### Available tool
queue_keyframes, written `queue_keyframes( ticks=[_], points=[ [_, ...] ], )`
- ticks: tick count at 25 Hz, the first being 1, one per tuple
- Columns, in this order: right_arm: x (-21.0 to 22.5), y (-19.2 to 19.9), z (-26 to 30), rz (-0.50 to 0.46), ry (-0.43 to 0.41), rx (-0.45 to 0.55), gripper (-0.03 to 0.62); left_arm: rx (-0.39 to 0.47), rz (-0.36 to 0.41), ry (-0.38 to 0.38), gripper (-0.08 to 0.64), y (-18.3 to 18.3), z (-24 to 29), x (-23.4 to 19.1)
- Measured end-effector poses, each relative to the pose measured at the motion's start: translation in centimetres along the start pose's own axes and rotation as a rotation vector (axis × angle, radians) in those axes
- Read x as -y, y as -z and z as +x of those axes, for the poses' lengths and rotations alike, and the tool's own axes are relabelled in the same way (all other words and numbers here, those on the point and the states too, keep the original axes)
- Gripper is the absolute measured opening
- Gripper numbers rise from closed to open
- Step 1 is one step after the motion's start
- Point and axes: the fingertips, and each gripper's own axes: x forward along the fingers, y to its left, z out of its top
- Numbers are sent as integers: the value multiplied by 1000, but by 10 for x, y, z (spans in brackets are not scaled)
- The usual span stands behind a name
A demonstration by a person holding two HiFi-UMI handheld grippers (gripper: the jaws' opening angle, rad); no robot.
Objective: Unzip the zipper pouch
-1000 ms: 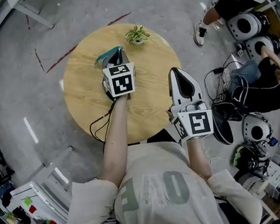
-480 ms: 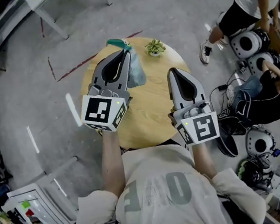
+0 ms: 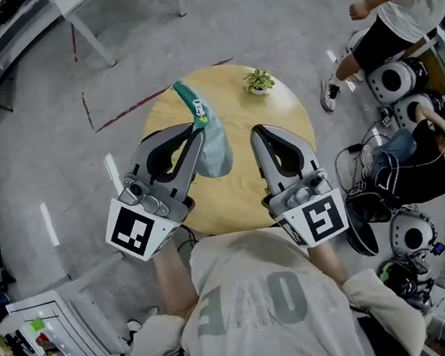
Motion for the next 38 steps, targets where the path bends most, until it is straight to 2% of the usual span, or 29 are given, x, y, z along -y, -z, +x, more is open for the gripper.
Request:
queue_keyframes(
  ticks=[5, 8, 11, 12, 13, 14, 16, 18, 24, 30, 34, 36, 38],
  points=[
    [-15, -9, 4, -14, -60, 19, 31, -29, -29, 42, 32, 6, -12, 10],
    [-22, -18, 11, 5, -159, 39, 31, -41, -33, 83, 32, 7, -15, 15],
    [-26, -32, 15, 152, -319, 78, 43, -50, -19, 126, 32, 8, -16, 22],
    [-29, -36, 16, 222, -387, 85, 98, -51, -14, 140, 32, 7, -17, 24],
    [-32, -39, 18, 294, -461, 85, 179, -51, -9, 154, 32, 7, -18, 27],
    [-35, -41, 20, 362, -534, 80, 213, -51, -6, 168, 32, 7, -19, 29],
    [-42, -45, 24, 475, -653, 70, 213, -62, 1, 196, 32, 8, -19, 35],
    [-47, -46, 28, 562, -726, 57, 213, -80, 13, 218, 32, 10, -18, 41],
    [-53, -39, 34, 744, -835, 5, 188, -114, 39, 218, 32, 16, -18, 46],
    [-44, -47, 30, 918, -871, 67, 95, -147, 52, 189, 32, 25, -23, 40],
    [-49, -41, 32, 897, -848, 32, 80, -137, 52, 196, 32, 22, -19, 42],
    [-49, -38, 34, 880, -820, 20, 50, -143, 55, 203, 32, 24, -19, 44],
    [-51, -40, 32, 806, -811, 35, 43, -145, 44, 208, 32, 25, -21, 43]
  ],
)
